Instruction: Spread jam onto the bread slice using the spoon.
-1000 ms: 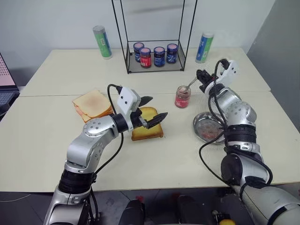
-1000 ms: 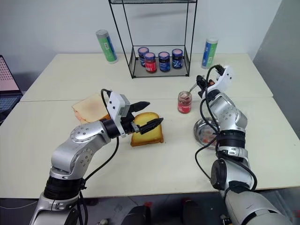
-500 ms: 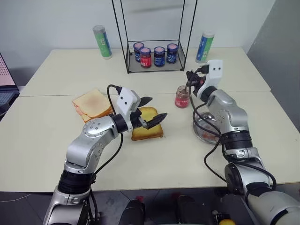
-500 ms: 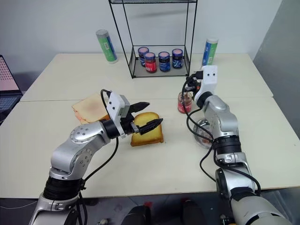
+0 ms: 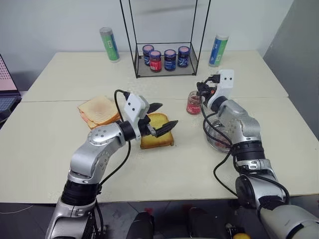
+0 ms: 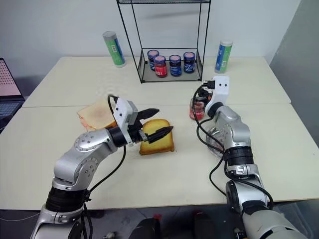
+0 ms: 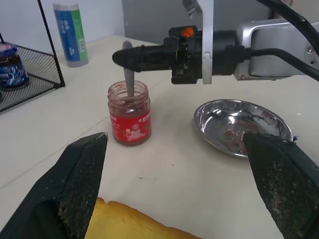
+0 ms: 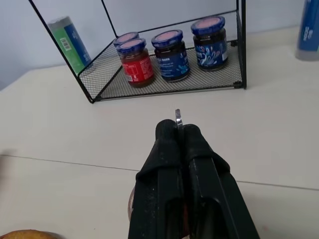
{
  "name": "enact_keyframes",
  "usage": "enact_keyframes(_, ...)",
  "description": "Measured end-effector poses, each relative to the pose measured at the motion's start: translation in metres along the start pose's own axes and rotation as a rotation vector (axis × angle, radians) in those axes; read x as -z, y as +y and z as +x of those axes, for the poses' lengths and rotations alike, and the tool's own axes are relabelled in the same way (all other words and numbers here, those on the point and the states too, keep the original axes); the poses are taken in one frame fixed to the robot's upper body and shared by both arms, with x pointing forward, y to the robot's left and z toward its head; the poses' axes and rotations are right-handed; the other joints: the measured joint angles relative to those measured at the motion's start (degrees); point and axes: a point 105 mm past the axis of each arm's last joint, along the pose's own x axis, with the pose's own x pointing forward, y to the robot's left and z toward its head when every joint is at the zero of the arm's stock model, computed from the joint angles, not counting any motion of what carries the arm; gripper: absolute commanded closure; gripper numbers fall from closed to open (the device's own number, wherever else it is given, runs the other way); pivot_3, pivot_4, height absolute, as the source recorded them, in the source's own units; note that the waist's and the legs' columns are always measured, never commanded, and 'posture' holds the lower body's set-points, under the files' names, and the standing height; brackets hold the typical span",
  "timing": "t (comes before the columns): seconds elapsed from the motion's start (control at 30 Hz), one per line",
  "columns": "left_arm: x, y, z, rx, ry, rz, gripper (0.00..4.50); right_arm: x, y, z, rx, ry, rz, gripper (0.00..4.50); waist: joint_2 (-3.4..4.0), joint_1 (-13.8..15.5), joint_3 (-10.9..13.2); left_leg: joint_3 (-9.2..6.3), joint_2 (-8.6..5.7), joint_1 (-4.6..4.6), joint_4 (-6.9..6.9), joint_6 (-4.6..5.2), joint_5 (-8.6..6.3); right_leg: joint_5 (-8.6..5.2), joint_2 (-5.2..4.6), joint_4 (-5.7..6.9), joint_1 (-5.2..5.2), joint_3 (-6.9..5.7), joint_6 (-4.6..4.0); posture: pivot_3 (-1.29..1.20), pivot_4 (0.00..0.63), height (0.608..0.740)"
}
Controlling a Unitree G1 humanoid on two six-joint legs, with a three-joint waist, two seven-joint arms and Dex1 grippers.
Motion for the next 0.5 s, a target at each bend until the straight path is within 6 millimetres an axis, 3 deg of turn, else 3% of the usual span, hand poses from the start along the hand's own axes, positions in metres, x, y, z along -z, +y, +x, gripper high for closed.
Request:
enact_keyframes(0.2, 0.003, 0.001, -0.001, -0.005, 0.007, -0.008, 0.0, -0.011, -0.006, 0.001, 0.025, -0.015, 0.175, 4.43, 0.0, 0.0, 0.0, 0.0, 0.0, -0.01, 0.0, 0.01, -0.01, 0.0, 0.0, 0.02, -0.03, 0.0, 0.0, 0.0, 0.15, 0.74)
enact_keyframes(0.5, 0.005, 0.001, -0.002, -0.013, 0.013, -0.015, 0.0, -0.011, -0.016, -0.002, 0.059, -0.005, 0.347, 4.43, 0.0, -0.1, 0.0, 0.01, 0.0, -0.02, 0.0, 0.08, -0.04, 0.0, 0.0, 0.02, -0.04, 0.0, 0.0, 0.0, 0.15, 0.74)
